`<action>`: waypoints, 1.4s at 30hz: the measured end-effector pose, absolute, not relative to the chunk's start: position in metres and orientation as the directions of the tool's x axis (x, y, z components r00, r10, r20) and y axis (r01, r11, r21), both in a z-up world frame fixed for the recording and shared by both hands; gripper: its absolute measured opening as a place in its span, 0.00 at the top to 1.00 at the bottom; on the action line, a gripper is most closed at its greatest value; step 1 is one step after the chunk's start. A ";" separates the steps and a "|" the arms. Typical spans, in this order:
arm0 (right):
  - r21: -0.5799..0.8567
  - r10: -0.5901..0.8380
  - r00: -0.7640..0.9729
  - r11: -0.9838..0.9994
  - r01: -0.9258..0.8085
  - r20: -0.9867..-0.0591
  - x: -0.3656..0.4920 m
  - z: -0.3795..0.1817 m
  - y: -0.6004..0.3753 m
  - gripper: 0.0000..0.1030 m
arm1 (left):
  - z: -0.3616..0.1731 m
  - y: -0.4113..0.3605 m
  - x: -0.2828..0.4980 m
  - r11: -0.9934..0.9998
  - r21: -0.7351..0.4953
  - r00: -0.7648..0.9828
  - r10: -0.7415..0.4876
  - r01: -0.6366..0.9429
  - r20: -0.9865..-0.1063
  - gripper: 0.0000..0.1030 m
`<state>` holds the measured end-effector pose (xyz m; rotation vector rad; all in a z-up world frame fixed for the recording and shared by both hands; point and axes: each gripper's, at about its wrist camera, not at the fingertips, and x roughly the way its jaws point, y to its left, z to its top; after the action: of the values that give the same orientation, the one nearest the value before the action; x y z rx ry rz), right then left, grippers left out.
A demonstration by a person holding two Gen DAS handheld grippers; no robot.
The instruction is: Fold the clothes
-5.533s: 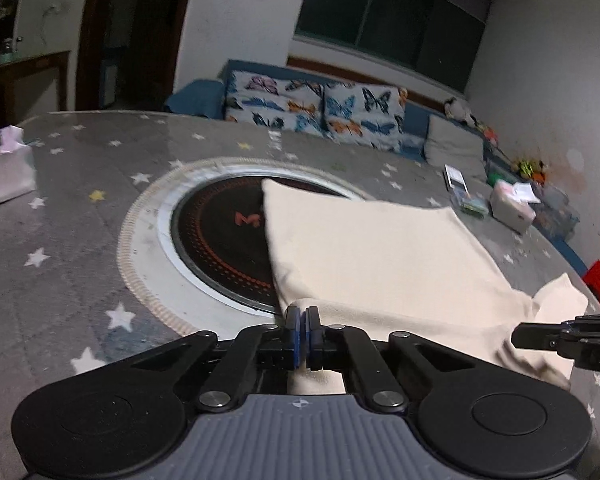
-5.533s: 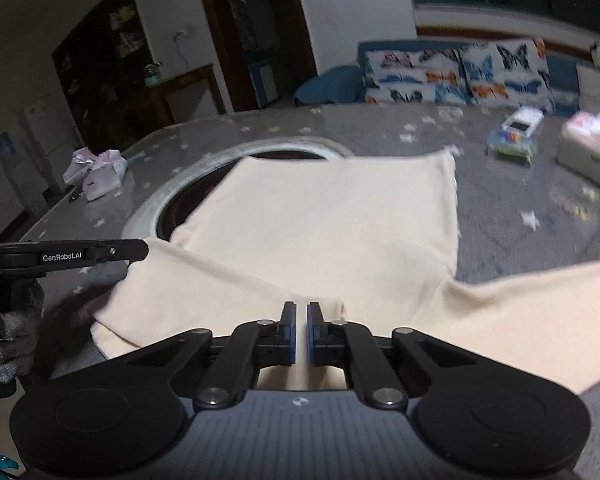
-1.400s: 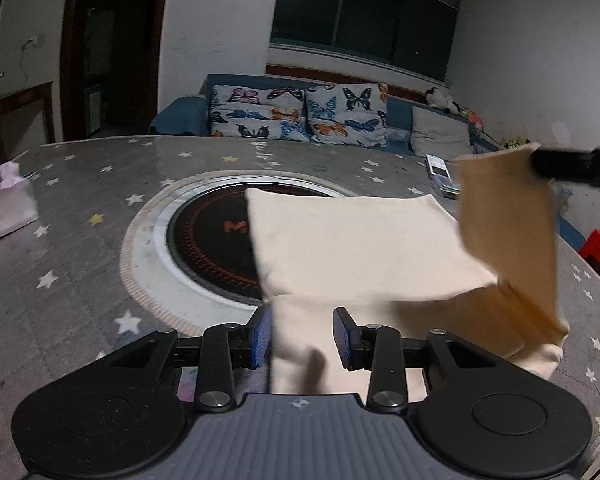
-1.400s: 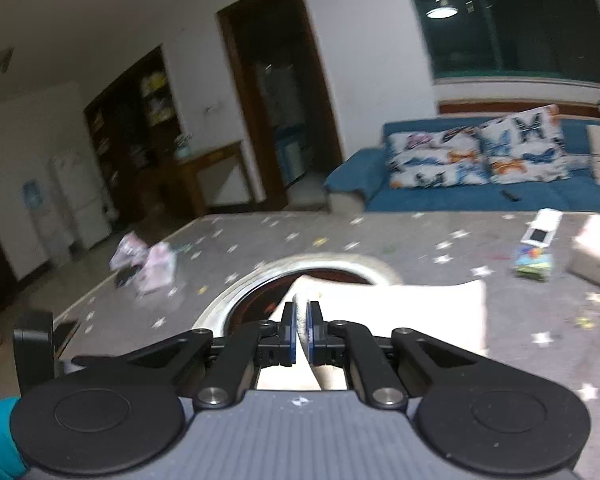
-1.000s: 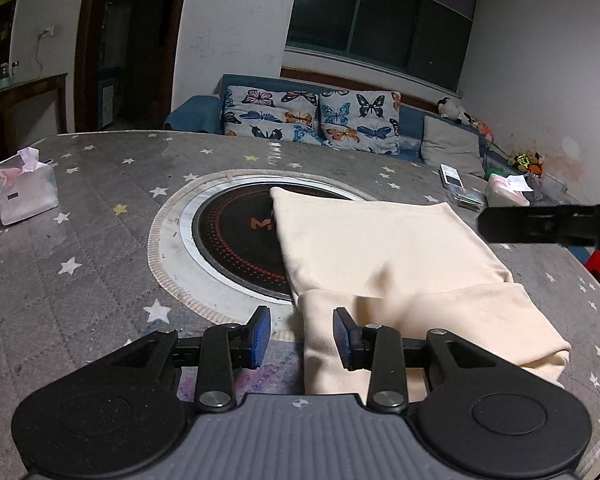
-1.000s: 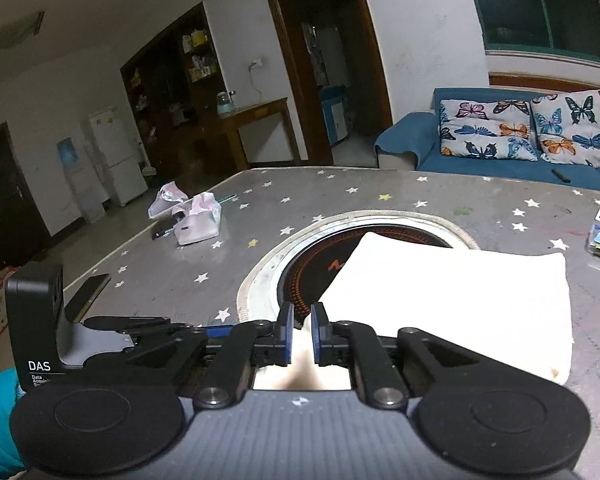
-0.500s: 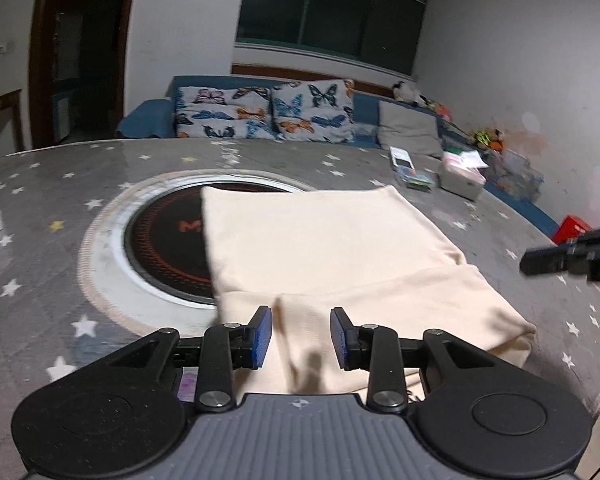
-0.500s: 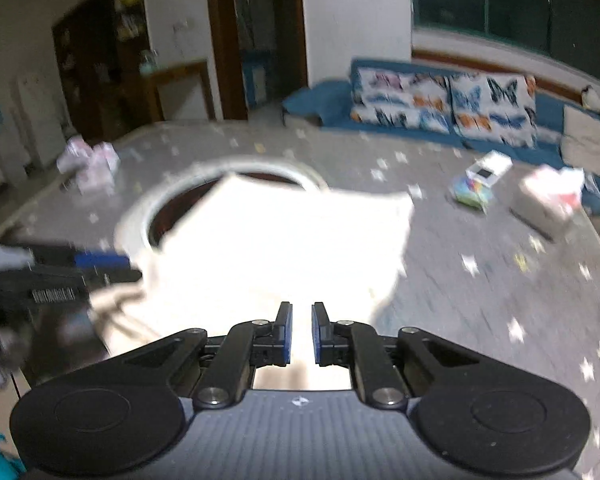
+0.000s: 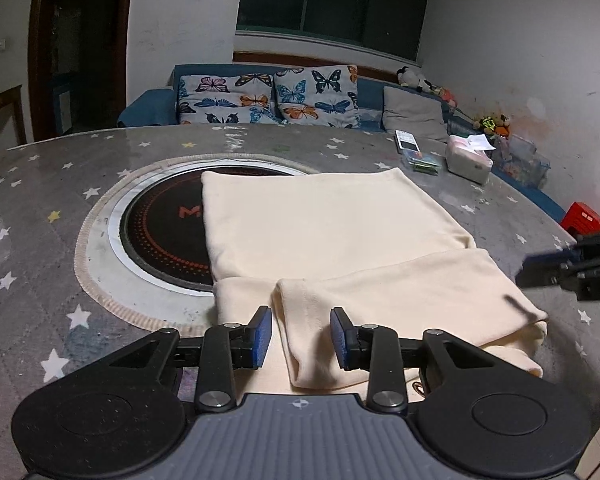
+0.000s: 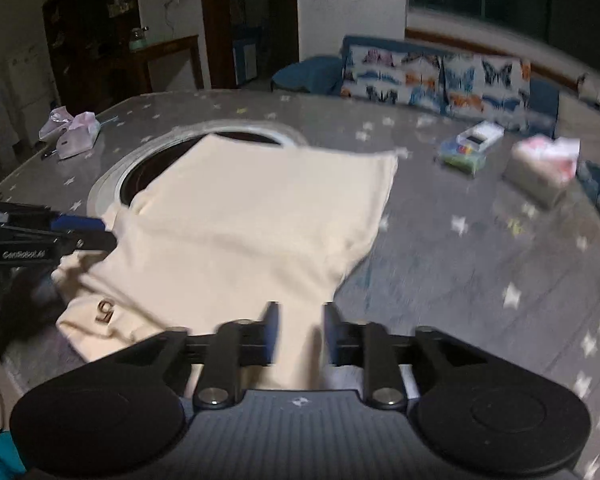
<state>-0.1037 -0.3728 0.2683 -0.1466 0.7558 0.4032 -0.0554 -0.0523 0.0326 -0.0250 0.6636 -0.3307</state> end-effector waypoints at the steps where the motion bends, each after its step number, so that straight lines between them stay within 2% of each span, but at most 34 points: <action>1: 0.000 0.305 0.660 0.907 -0.420 -0.686 -0.100 0.270 -0.370 0.73 | 0.033 -0.052 -0.056 0.948 -0.127 0.739 -0.307 0.291 -0.600 0.67; 6: -0.095 0.302 0.665 0.866 -0.491 -0.684 -0.078 0.265 -0.357 0.72 | 0.035 -0.048 -0.056 0.952 -0.127 0.742 -0.297 0.278 -0.601 0.67; 11: -0.108 0.313 0.631 0.837 -0.536 -0.710 -0.062 0.253 -0.355 0.73 | 0.035 -0.043 -0.053 0.956 -0.125 0.744 -0.286 0.266 -0.604 0.67; 12: -0.108 0.315 0.624 0.832 -0.544 -0.715 -0.060 0.251 -0.355 0.77 | 0.035 -0.042 -0.052 0.957 -0.125 0.744 -0.283 0.262 -0.606 0.67; 13: -0.103 0.317 0.621 0.833 -0.544 -0.717 -0.058 0.249 -0.357 0.88 | 0.034 -0.041 -0.051 0.958 -0.126 0.742 -0.280 0.259 -0.609 0.67; 16: -0.089 0.321 0.622 0.840 -0.535 -0.714 -0.059 0.250 -0.365 0.98 | 0.032 -0.040 -0.048 0.960 -0.124 0.738 -0.274 0.252 -0.616 0.66; 19: -0.113 0.297 0.648 0.851 -0.513 -0.701 -0.063 0.255 -0.370 1.00 | 0.029 -0.039 -0.047 0.961 -0.122 0.736 -0.269 0.249 -0.621 0.65; 27: -0.085 0.305 0.663 0.869 -0.488 -0.684 -0.067 0.254 -0.385 0.99 | 0.031 -0.035 -0.044 0.965 -0.117 0.740 -0.257 0.236 -0.622 0.65; 30: -0.084 0.354 0.646 0.835 -0.545 -0.676 -0.068 0.260 -0.380 0.94 | 0.035 -0.033 -0.045 0.964 -0.117 0.746 -0.258 0.238 -0.614 0.64; 31: -0.087 0.368 0.637 0.820 -0.565 -0.677 -0.068 0.261 -0.377 0.89 | 0.036 -0.033 -0.045 0.965 -0.117 0.747 -0.257 0.236 -0.613 0.65; 33: -0.098 0.383 0.621 0.795 -0.598 -0.684 -0.065 0.260 -0.370 0.85 | 0.035 -0.032 -0.044 0.966 -0.117 0.746 -0.252 0.229 -0.616 0.65; 39: -0.101 0.384 0.587 0.772 -0.627 -0.712 -0.052 0.248 -0.361 0.84 | 0.032 -0.029 -0.047 0.968 -0.109 0.738 -0.244 0.228 -0.629 0.65; 42: -0.107 0.380 0.583 0.767 -0.632 -0.718 -0.053 0.248 -0.362 0.97 | 0.031 -0.027 -0.046 0.969 -0.108 0.737 -0.238 0.220 -0.633 0.64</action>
<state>-0.0530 -0.3623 0.2484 -0.3737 0.7370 0.6071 -0.0457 -0.0269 0.0307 -0.0266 0.6989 -0.2514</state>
